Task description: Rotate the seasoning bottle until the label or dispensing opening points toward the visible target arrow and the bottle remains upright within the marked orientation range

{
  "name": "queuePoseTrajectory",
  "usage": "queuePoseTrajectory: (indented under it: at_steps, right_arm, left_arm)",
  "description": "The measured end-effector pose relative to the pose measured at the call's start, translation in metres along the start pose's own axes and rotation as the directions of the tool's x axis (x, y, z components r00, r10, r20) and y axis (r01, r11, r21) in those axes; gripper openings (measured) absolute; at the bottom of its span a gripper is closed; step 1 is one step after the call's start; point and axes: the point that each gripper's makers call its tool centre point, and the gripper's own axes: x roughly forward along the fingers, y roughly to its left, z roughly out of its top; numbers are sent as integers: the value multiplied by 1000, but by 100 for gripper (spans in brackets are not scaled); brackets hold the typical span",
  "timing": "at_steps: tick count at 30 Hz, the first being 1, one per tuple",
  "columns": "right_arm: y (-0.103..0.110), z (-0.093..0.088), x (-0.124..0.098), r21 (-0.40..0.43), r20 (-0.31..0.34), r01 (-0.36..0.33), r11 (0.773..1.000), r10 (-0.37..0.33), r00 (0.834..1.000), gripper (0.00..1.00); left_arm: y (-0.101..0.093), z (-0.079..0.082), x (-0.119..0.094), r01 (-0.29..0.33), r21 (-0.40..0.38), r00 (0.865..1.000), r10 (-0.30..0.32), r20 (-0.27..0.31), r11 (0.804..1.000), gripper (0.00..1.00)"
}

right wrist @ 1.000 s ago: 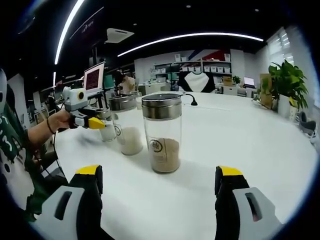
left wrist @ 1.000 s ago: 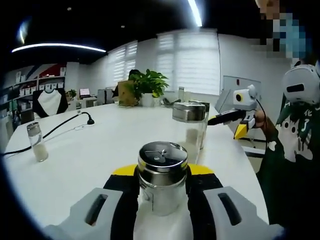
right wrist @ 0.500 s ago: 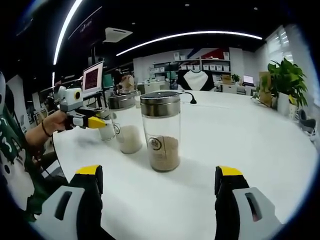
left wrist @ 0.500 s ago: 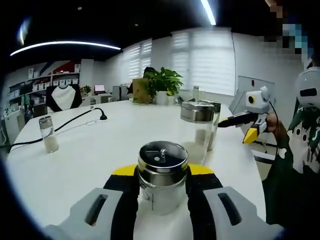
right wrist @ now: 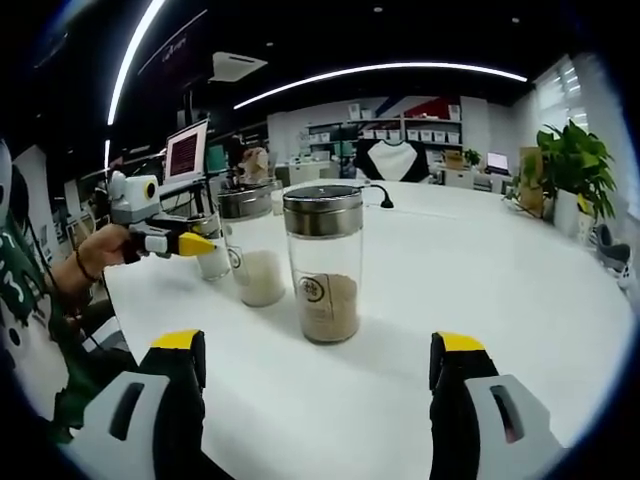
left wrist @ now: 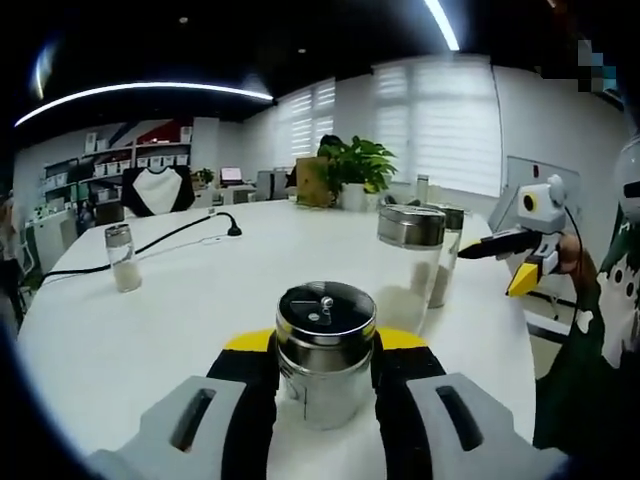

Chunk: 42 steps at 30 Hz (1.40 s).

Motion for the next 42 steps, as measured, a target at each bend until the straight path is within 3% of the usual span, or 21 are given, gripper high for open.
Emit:
queuePoseTrajectory:
  at_steps: [10, 13, 27, 30, 42]
  right_arm:
    - [1, 1, 0, 12, -2, 1, 1000, -1, 1000, 96]
    - [2, 2, -1, 20, 0, -6, 1000, 6, 1000, 95]
    - [-1, -1, -1, 20, -12, 7, 1000, -6, 1000, 95]
    - [0, 0, -1, 18, -7, 3, 1000, -3, 1000, 95]
    - [0, -1, 0, 20, -5, 1, 1000, -1, 1000, 95]
  left_arm:
    - [3, -1, -3, -139, 14, 990, 139, -7, 990, 38]
    - [1, -2, -5, -148, 11, 989, 148, -11, 989, 38]
    - [11, -3, -9, -321, -13, 947, 321, 7, 947, 38]
    - [13, -4, -10, -340, -69, 940, 342, 20, 938, 38]
    - [14, -4, -8, -407, -50, 913, 408, 1, 912, 38]
